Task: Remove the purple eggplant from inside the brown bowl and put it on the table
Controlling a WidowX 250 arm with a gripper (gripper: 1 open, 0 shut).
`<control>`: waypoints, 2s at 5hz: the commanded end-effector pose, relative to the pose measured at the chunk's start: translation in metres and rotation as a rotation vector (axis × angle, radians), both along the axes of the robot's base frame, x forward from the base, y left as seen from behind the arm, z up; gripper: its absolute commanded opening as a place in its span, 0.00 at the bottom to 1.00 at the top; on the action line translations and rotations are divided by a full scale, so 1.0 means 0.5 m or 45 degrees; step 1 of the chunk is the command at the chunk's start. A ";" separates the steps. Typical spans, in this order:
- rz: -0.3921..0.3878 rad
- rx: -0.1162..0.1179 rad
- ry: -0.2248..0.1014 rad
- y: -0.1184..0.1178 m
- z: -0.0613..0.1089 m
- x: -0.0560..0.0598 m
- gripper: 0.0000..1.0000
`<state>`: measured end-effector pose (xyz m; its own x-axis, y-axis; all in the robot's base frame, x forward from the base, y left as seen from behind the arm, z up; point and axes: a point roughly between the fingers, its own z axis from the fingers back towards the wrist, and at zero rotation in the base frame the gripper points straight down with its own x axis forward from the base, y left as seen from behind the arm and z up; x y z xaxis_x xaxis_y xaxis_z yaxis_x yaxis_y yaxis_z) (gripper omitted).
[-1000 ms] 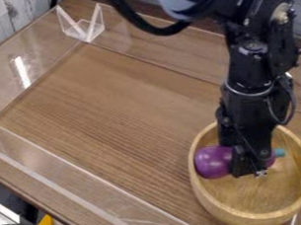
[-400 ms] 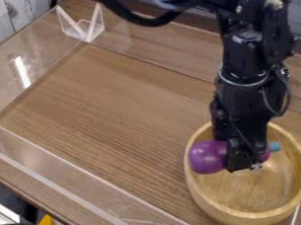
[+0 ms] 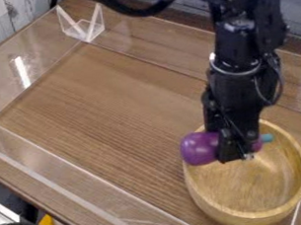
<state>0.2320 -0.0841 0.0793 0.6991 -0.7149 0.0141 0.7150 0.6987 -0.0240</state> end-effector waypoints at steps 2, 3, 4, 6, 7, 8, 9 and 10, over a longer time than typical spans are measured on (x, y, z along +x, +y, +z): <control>0.049 0.014 -0.102 0.034 0.055 0.026 0.00; 0.070 0.038 -0.103 0.049 0.063 0.030 0.00; 0.091 0.053 -0.106 0.060 0.070 0.032 0.00; 0.128 0.078 -0.111 0.078 0.083 0.034 0.00; 0.147 0.095 -0.113 0.088 0.091 0.036 0.00; 0.209 0.096 -0.074 0.112 0.073 0.017 0.00; 0.255 0.098 -0.037 0.145 0.053 -0.006 0.00; 0.249 0.097 -0.023 0.144 0.038 -0.013 0.00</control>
<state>0.2221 -0.0123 0.0893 0.8233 -0.5647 -0.0572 0.5666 0.8236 0.0248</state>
